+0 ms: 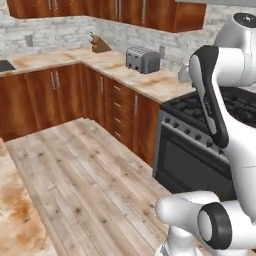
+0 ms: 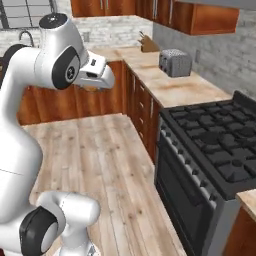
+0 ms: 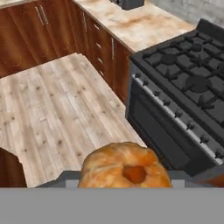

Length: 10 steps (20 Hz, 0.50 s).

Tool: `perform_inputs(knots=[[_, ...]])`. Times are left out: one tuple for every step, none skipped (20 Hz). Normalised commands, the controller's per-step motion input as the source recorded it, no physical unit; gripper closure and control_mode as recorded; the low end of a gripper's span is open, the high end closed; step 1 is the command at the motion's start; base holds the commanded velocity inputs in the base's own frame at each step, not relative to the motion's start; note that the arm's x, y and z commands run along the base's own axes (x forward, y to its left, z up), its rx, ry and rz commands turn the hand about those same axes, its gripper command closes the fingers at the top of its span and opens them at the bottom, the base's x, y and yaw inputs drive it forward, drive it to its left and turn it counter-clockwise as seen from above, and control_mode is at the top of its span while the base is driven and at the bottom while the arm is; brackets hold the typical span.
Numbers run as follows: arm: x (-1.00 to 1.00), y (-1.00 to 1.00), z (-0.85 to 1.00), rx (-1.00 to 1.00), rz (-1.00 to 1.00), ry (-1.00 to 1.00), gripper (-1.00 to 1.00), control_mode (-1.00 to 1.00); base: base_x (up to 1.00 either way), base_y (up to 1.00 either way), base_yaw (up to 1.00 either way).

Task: Retrieve the tangerine and kiwi from the fridge and place them into the bowl on the dining table.

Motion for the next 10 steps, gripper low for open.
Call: perform_inputs(knots=[[0.0, 0.0, 0.0, 0.0, 0.0, 0.0, 1.0, 1.0, 0.5, 0.0, 0.84], [0.0, 0.0, 0.0, 0.0, 0.0, 0.0, 1.0, 1.0, 0.56, 0.0, 0.83], [0.0, 0.0, 0.0, 0.0, 0.0, 0.0, 1.0, 1.0, 0.56, 0.0, 0.83], [0.0, 0.0, 0.0, 0.0, 0.0, 0.0, 1.0, 1.0, 0.52, 0.0, 0.84], [0.0, 0.0, 0.0, 0.0, 0.0, 0.0, 1.0, 1.0, 0.6, 0.0, 0.82], [0.0, 0.0, 0.0, 0.0, 0.0, 0.0, 1.0, 1.0, 0.73, 0.0, 0.79], [0.0, 0.0, 0.0, 0.0, 0.0, 0.0, 1.0, 1.0, 0.77, -0.01, 0.77], [0.0, 0.0, 0.0, 0.0, 0.0, 0.0, 1.0, 1.0, 0.84, -0.06, 0.75], [0.0, 0.0, 0.0, 0.0, 0.0, 0.0, 1.0, 1.0, 0.84, -0.07, 0.75], [0.0, 0.0, 0.0, 0.0, 0.0, 0.0, 1.0, 1.0, 0.85, -0.07, 0.76]])
